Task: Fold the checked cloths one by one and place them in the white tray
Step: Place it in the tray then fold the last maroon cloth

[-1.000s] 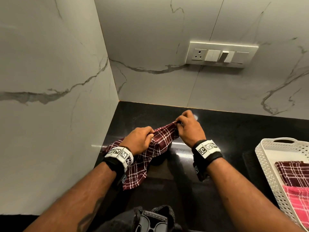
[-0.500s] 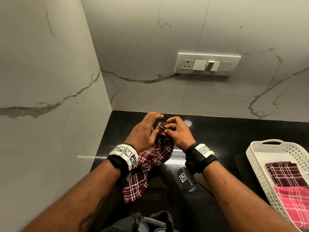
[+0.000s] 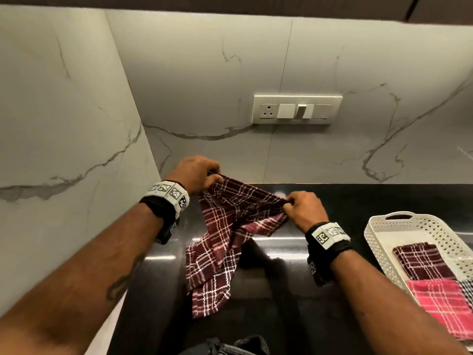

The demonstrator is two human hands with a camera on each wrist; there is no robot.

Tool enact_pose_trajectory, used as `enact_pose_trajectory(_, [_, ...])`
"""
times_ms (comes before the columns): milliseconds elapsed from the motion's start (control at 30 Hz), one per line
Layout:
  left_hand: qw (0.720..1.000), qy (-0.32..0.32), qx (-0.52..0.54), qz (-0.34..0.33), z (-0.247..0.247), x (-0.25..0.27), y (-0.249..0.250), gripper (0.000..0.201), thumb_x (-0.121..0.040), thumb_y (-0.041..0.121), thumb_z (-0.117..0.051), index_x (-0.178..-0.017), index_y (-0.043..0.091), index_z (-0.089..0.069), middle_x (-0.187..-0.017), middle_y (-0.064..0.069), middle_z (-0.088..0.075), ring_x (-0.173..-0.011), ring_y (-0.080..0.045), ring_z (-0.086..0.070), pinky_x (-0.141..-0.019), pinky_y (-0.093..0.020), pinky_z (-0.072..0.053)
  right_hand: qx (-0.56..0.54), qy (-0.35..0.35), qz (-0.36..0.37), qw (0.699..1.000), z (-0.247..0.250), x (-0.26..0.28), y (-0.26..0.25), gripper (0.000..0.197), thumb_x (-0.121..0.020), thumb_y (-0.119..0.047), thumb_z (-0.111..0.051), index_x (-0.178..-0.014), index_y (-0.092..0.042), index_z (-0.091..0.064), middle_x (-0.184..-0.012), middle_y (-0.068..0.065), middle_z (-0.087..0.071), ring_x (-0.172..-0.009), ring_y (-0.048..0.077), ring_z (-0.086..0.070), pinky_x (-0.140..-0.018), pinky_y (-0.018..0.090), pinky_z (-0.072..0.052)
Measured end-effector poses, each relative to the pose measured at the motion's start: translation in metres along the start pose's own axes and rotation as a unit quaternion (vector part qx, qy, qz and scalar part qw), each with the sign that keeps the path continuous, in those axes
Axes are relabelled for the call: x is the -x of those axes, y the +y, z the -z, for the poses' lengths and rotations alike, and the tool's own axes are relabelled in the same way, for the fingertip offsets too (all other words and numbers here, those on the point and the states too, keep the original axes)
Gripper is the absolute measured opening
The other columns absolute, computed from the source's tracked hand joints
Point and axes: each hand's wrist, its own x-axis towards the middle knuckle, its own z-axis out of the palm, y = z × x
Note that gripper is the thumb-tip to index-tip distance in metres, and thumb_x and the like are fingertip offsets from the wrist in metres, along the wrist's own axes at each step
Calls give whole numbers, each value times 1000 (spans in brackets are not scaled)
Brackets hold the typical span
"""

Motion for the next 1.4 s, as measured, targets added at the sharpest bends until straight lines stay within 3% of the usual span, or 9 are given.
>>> enact_pose_trajectory(267, [986,151,-27,59,67,-19,-18,14,-92,25,-64,-98,19,-74,-97,-8,-73,-89,-33,-67,-76,-37,-52,66,55,-37,996,59,-57,5,18,-84,-16,-58,-90,-3,-69,-94,21,-69,-87,39,-65,-74,37,-53])
enact_pose_trajectory(433, [960,246,-44,127,137,-27,-13,18,-90,15,-57,-99,18,-73,-99,-15,-72,-90,-40,-67,-78,-43,-55,46,185,59,980,136,-87,-22,21,-88,-11,-53,-95,-2,-71,-98,23,-67,-94,41,-64,-81,39,-50])
enact_pose_trajectory(567, [926,349,-45,133,190,-3,3,18,-89,10,-55,-99,15,-69,-104,-11,-69,-93,-36,-65,-79,-40,-52,-10,346,150,926,207,-74,-45,22,-87,-2,-53,-96,-3,-73,-93,26,-60,-84,46,-60,-73,47,-51])
enact_pose_trajectory(700, [908,395,-55,132,195,55,26,18,-96,27,-52,-106,15,-62,-108,-11,-64,-98,-35,-61,-81,-43,-49,-49,373,231,897,233,-30,-33,17,-91,-8,-56,-96,-4,-72,-88,20,-59,-85,41,-58,-75,43,-47])
enact_pose_trajectory(800, [910,384,-50,150,163,118,48,17,-97,29,-52,-105,16,-60,-104,-10,-64,-93,-36,-62,-76,-42,-48,-75,325,271,903,208,13,4,12,-89,-5,-62,-95,-6,-73,-88,13,-63,-84,33,-60,-77,35,-45])
enact_pose_trajectory(900, [917,358,-52,167,107,179,66,12,-93,20,-54,-102,19,-62,-100,-9,-63,-88,-36,-64,-72,-43,-51,-94,235,263,931,161,62,50,15,-85,-1,-65,-95,-11,-72,-90,13,-68,-84,35,-64,-74,36,-50])
enact_pose_trajectory(1000, [927,312,-39,204,35,230,78,14,-88,8,-61,-96,18,-67,-97,-7,-62,-84,-34,-65,-69,-43,-56,-114,134,254,951,109,113,95,24,-82,2,-61,-97,-11,-73,-94,11,-72,-88,31,-67,-78,27,-45])
enact_pose_trajectory(1233, [948,46,-48,313,-112,331,114,12,-83,12,-68,-93,18,-71,-103,-7,-60,-95,-33,-61,-78,-42,-54,2,-94,181,979,5,197,188,28,-85,-18,-61,-102,-35,-73,-103,-9,-75,-98,18,-70,-83,31,-53])
enact_pose_trajectory(1400, [943,-83,-18,322,-152,380,135,21,-87,16,-63,-106,25,-67,-114,2,-63,-111,-22,-60,-93,-34,-49,50,-222,159,961,-9,234,220,24,-88,-19,-57,-101,-31,-73,-106,-9,-74,-98,13,-68,-77,23,-45])
